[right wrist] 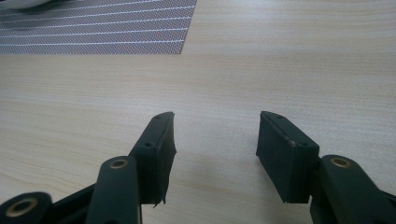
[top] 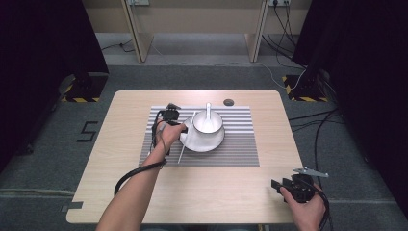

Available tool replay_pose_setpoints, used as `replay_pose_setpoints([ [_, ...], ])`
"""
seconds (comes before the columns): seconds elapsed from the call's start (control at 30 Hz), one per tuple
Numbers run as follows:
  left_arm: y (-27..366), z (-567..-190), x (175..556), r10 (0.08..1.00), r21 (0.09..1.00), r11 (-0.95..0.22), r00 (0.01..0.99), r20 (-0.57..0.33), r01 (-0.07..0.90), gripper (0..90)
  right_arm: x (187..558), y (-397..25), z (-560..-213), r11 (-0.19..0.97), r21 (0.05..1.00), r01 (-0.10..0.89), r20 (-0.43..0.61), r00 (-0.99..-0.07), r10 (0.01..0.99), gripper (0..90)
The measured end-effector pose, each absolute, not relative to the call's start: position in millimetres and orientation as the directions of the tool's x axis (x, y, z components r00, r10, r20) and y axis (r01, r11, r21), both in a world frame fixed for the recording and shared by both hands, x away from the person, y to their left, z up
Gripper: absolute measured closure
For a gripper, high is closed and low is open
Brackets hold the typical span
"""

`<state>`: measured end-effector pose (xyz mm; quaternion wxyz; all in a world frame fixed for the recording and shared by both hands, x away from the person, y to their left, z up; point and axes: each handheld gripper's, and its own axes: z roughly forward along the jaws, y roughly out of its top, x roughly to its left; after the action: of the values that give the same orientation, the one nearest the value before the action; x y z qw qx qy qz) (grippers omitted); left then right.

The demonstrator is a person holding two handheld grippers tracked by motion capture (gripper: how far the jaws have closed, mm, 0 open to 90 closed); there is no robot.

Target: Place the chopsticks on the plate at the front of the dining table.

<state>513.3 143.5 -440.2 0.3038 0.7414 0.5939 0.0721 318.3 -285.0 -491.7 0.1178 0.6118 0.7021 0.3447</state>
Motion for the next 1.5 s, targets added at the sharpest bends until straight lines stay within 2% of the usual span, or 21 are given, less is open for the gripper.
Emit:
replay_pose_setpoints([
  [0.43, 171, -436, 474, 0.895, 0.504, -0.236, 0.388, -0.219, 0.831, 69.2, 317, -284, -490, 0.011, 0.631, 0.775, 0.256, -0.221, 0.941, 46.7],
  [0.73, 178, -432, 439, 0.848, 0.484, -0.278, 0.449, -0.282, 0.83, 64.1, 317, -281, -489, 0.019, 0.631, 0.776, 0.25, -0.227, 0.941, 46.7],
  [1.13, 163, -451, 435, 0.843, 0.418, -0.307, 0.448, -0.298, 0.855, 61.5, 316, -282, -489, 0.016, 0.633, 0.774, 0.253, -0.226, 0.941, 46.7],
  [1.5, 148, -455, 437, 0.835, 0.407, -0.314, 0.454, -0.311, 0.858, 61.1, 316, -282, -489, 0.016, 0.632, 0.775, 0.253, -0.226, 0.941, 46.6],
])
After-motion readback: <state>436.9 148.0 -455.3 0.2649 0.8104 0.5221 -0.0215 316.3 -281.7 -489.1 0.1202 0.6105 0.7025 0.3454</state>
